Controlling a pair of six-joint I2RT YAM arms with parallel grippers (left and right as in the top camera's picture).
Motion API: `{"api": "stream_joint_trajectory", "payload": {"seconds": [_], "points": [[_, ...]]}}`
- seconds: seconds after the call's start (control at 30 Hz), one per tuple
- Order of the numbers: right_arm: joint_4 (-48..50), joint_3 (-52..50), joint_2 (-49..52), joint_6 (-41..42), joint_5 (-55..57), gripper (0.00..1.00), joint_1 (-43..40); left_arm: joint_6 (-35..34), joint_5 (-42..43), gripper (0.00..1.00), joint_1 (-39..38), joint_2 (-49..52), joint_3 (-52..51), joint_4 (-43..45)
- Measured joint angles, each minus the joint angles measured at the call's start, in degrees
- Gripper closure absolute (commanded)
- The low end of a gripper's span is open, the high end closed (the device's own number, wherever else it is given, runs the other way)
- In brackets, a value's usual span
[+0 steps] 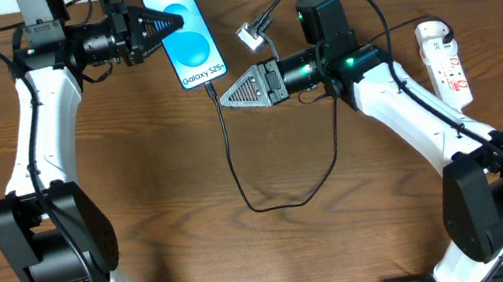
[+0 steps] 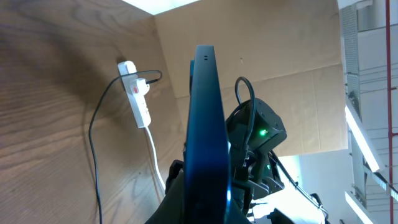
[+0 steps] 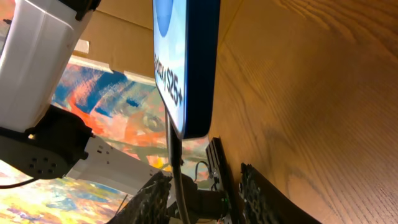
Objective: Plug charger to phone and switch on socket
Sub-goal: 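Lower the phone flat onto the table with the left gripper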
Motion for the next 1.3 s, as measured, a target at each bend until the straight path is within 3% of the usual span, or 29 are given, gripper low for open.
{"api": "stream_joint_trajectory", "payload": {"seconds": [0.13, 0.3, 0.67, 0.97, 1.3], "points": [[-0.9, 0.0, 0.0, -0.8, 0.2, 0.60, 0.0, 1.2, 0.0, 0.93, 0.2, 0.0, 0.0, 0.0], [-9.6, 0.1, 0.0, -4.3, 3.3, 0.60, 0.0, 3.1, -0.9, 0.93, 0.2, 0.0, -1.3, -0.3], [-27.5, 0.1, 0.0, -12.3, 21.4, 0.59, 0.0, 7.9, -11.4, 0.93, 0.2, 0.0, -14.2, -2.7], [-34.2, 0.1, 0.0, -14.3, 32.8, 0.61, 0.0, 11.7, -21.3, 0.93, 0.1, 0.4, -22.7, -2.8], [-37.6, 0.1, 0.0, -15.3, 38.6, 0.62, 0.0, 13.9, -26.8, 0.93, 0.0, 6.2, -23.9, -2.7]]}}
